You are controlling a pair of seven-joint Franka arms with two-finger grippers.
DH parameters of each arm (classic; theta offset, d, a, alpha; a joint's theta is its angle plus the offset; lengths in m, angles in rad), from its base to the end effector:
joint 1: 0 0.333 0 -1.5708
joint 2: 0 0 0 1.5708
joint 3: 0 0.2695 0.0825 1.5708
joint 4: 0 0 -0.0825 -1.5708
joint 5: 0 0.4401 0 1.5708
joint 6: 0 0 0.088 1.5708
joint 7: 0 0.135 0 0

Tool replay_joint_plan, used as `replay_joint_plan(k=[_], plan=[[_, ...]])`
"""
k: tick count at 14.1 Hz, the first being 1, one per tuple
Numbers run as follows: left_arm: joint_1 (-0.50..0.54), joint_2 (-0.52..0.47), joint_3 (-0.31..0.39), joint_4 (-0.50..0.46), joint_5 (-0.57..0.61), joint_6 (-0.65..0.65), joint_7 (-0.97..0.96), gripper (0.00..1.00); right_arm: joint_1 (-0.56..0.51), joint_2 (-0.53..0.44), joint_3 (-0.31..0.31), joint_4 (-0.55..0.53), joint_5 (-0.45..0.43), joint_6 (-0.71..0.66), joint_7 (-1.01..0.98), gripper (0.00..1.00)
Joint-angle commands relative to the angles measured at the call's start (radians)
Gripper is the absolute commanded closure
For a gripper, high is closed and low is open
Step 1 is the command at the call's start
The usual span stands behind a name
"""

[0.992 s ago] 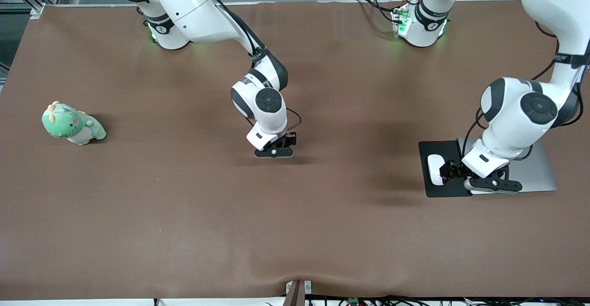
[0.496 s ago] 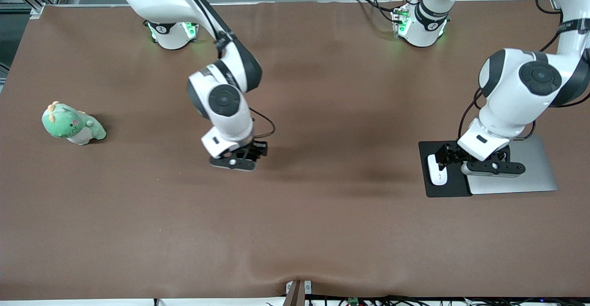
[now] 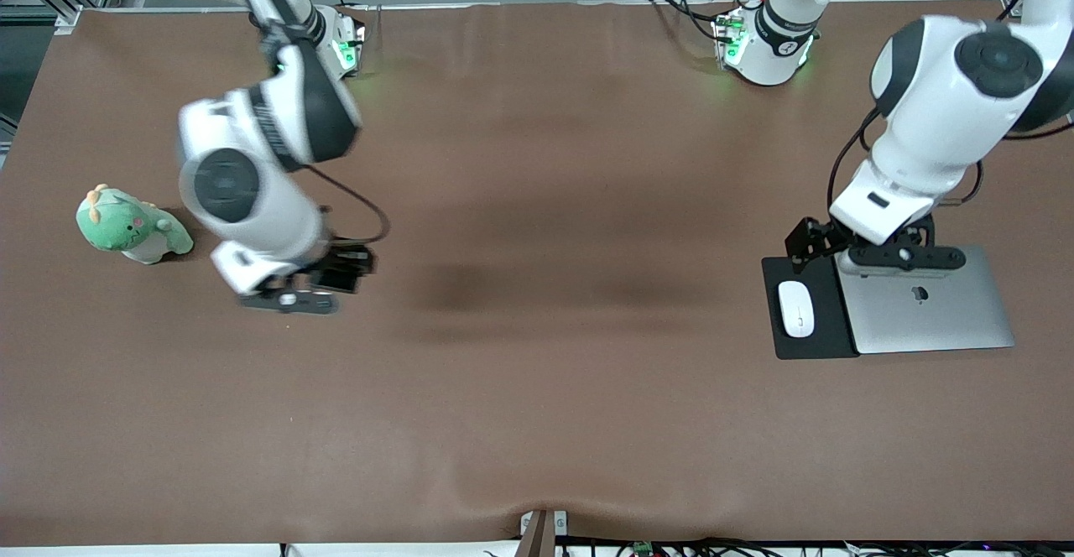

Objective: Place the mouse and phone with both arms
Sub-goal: 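Release the mouse and raise the left gripper while the right gripper carries the phone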

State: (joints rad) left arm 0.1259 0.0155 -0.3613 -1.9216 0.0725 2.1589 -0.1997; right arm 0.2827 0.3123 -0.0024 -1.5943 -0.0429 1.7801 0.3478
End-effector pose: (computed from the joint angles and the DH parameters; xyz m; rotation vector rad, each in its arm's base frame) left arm 0.6261 -0.1450 0.4090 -3.1094 0.1066 -0.3598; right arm 0.6493 0.1819 0.3521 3.0569 -0.0854 -0.1643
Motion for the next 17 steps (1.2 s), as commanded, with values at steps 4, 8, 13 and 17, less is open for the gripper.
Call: replay_joint_plan(k=[4, 8, 13, 17], plan=[[-0.206, -0.114, 0.186, 0.082, -0.091, -0.265, 0.005, 0.00, -0.298, -0.117, 0.021, -0.068, 0.023, -0.094, -0.340, 1.00], [-0.241, -0.077, 0.226, 0.283, -0.138, -0.448, 0.006, 0.00, -0.447, -0.150, 0.021, -0.186, 0.035, -0.019, -0.534, 1.00], [-0.253, -0.020, 0.294, 0.406, -0.140, -0.541, 0.040, 0.00, -0.479, -0.189, 0.021, -0.427, 0.069, 0.221, -0.555, 1.00], [-0.255, -0.019, 0.292, 0.409, -0.135, -0.542, 0.040, 0.00, -0.493, -0.199, 0.019, -0.575, 0.069, 0.376, -0.589, 1.00]])
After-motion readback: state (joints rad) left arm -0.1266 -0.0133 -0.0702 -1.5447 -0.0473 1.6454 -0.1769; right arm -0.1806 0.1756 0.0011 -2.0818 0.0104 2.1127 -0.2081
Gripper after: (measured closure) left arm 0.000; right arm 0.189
